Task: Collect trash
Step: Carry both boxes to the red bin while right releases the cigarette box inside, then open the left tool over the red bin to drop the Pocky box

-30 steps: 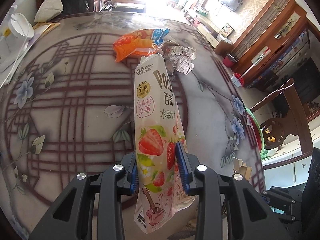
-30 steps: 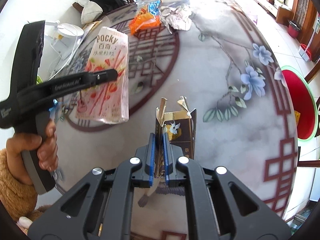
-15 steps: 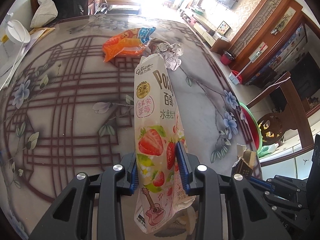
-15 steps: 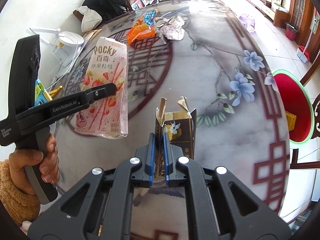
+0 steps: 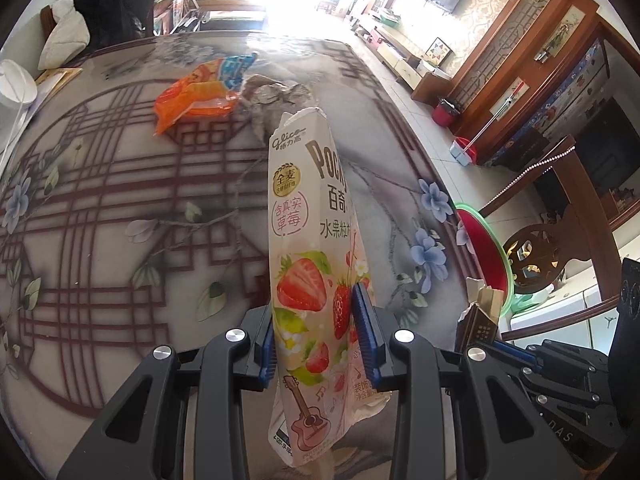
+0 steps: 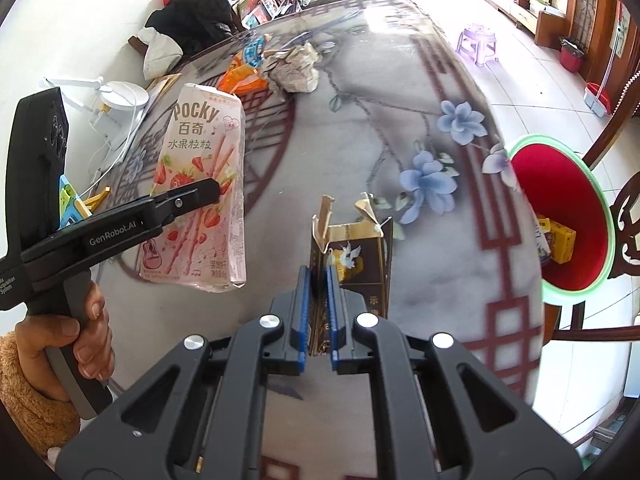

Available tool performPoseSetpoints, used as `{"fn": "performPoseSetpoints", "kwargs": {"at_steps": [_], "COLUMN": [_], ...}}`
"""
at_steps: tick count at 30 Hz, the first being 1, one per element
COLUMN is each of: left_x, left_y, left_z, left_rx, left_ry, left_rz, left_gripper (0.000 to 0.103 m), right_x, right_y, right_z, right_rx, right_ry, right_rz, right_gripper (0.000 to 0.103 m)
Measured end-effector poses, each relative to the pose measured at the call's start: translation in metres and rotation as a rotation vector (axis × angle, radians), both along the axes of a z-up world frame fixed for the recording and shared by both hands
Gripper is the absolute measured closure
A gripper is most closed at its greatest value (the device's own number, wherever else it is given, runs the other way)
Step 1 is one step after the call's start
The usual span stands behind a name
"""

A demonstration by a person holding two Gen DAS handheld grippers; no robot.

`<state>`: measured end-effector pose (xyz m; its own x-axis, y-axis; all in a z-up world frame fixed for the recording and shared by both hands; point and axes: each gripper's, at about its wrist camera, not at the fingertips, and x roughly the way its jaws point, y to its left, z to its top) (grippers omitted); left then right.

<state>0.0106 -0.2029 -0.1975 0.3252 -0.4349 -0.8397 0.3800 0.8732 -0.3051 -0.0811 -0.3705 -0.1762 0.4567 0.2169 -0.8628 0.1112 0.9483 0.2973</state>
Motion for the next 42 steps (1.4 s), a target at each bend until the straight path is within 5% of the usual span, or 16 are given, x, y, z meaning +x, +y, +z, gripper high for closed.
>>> {"fn": "performPoseSetpoints", "kwargs": {"at_steps": [15,23,25,26,27,28,39,42], "left_x": [-0.001,-0.011,-0.014,-0.015,-0.016,-0.016,-0.026,-0.029], "left_y": [-0.071,-0.128,-0.141,-0.147,-0.156,-0.162,-0.255,-0.273], "left_z": [0.005,0.017,0.018,0.018,0.018,0.019,0.032,0.036], "left_rx": [0.014,0.018,0.024,0.026,0.026,0.025,0.010,0.010], "left_ry": [0.002,-0.028,-0.027,-0.024,-0.022,-0.022,-0.094,-0.119], "left_rz": [-0.055,-0.170,-0.203,-0.218,-0.236,-0.251,-0.454,-0.480], "left_gripper": [0.072,0.072,0.072,0.072,0.072,0.072,0.072,0.064], "right_x": [-0.006,-0.003,0.000,0.001,0.001,-0.001,-0.063,-0.080], "right_y": [-0.147,-0.206,-0.215,-0.219,-0.223,-0.225,-0.267,-0.275], "right_z": [-0.007,-0.010,-0.009,-0.009,-0.008,-0.007,0.005,0.009], "right_rx": [-0.037,-0.076,-0.072,-0.076,-0.087,-0.105,-0.141,-0.153], "right_ry": [0.014,0.004,-0.007,-0.008,-0.007,-0.014,-0.044,-0.047], "right_rz": [-0.263,-0.343,-0.348,-0.348,-0.358,-0.379,-0.587,-0.639], "right_gripper": [0.095,0.094,0.089,0.069,0.035,0.027,0.027,0.027]}}
